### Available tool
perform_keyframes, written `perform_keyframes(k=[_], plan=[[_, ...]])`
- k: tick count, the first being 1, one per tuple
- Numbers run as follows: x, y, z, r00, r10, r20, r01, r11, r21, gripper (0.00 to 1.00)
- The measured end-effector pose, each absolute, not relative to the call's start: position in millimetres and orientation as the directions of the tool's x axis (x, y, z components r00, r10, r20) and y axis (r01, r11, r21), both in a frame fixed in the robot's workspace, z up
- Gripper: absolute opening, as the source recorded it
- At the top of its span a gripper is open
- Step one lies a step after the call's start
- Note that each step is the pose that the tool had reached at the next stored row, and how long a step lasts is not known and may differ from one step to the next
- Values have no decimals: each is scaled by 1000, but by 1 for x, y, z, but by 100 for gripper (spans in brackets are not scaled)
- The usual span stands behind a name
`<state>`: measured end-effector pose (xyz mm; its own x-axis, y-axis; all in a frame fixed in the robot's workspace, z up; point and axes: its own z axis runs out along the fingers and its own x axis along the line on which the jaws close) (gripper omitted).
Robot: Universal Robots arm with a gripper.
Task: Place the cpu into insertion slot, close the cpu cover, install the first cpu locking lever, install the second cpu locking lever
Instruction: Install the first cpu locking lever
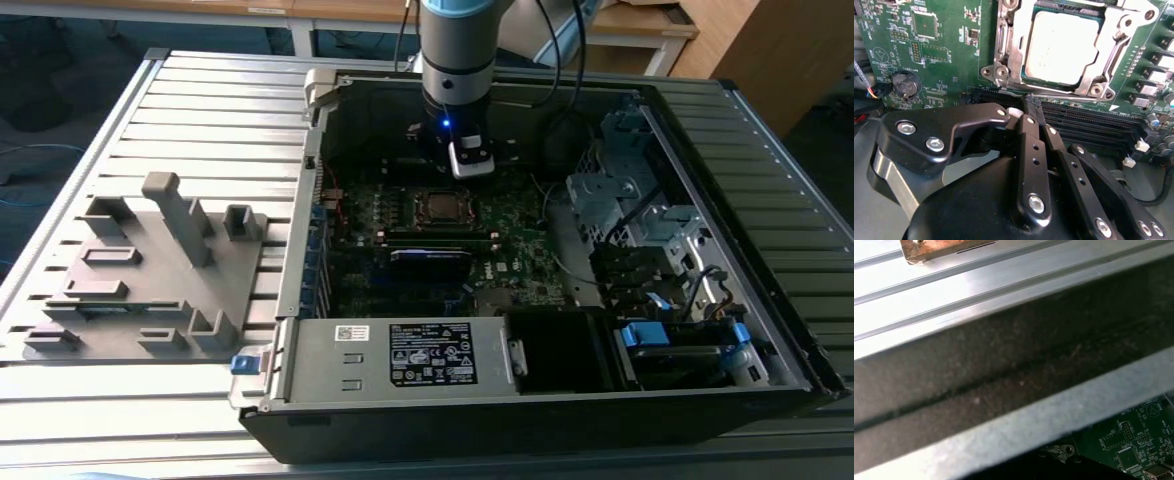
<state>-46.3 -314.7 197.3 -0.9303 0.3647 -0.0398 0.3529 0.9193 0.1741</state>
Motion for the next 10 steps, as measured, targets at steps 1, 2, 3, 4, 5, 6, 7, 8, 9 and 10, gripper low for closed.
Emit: perform_keyframes(k=[1, 2, 3, 4, 5, 6, 7, 8, 9, 10], plan=[[-46, -315, 197, -930, 365, -40, 353, 919, 174, 11], [-46, -315, 197, -930, 365, -40, 353, 919, 174, 11], [-46, -315, 197, -930, 365, -40, 354, 919, 174, 11], [-46, -315, 197, -930, 366, -40, 354, 919, 174, 11], [-46, -315, 196, -930, 366, -40, 354, 919, 173, 11], [-46, -315, 196, -930, 366, -40, 354, 919, 173, 11], [-46, -315, 196, -930, 366, -40, 354, 919, 173, 11], [-46, -315, 196, -930, 366, -40, 354, 919, 173, 11], [-46, -315, 196, -930, 366, -41, 354, 919, 173, 11], [-46, -315, 196, -930, 366, -41, 355, 919, 173, 11]])
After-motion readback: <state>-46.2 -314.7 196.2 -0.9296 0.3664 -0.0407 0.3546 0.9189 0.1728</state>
